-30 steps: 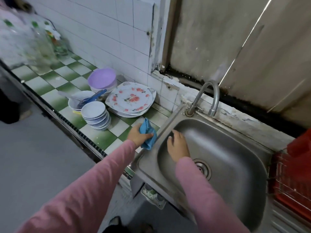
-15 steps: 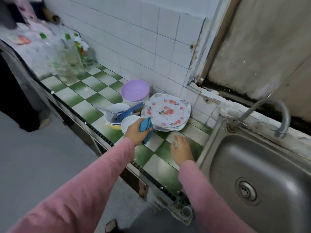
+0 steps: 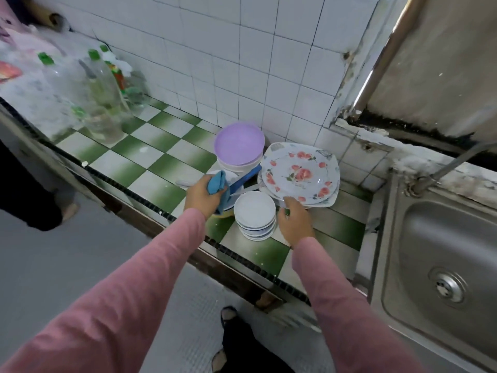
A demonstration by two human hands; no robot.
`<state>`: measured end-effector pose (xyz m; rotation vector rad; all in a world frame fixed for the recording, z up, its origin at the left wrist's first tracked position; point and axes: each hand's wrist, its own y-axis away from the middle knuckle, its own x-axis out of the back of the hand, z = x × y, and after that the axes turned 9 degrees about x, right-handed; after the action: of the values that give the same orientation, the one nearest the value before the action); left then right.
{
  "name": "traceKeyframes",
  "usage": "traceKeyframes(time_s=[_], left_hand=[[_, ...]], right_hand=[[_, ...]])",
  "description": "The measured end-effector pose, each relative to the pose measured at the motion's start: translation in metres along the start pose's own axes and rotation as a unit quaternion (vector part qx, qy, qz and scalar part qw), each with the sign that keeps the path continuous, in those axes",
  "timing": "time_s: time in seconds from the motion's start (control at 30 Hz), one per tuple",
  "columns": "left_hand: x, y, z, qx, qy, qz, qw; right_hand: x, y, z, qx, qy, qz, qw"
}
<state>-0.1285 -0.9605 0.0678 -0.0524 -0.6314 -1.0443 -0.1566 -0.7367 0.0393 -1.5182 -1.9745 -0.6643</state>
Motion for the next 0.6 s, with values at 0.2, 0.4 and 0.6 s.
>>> traceKeyframes(time_s=[0.2,0.4,0.6], left_hand=[[0.004,-0.055,-0.002,-0.016,-0.033,-0.014,0.999],[0.008,-0.103,-0.014,-0.167,-0.229,-0.050,0.958],[0.010,-0.131,-0.015,-0.273,-0.361,-0.051,0.890]], right_hand=[[-0.013,-0.053,-0.008,-0.029,0.010,-0.002,1.000],[-0.025,-0.098,-0.018,-0.020,0.040,0.004,0.999],[-0.044,-0.116,-0.027,0.063,0.160,-0.030,0.985]])
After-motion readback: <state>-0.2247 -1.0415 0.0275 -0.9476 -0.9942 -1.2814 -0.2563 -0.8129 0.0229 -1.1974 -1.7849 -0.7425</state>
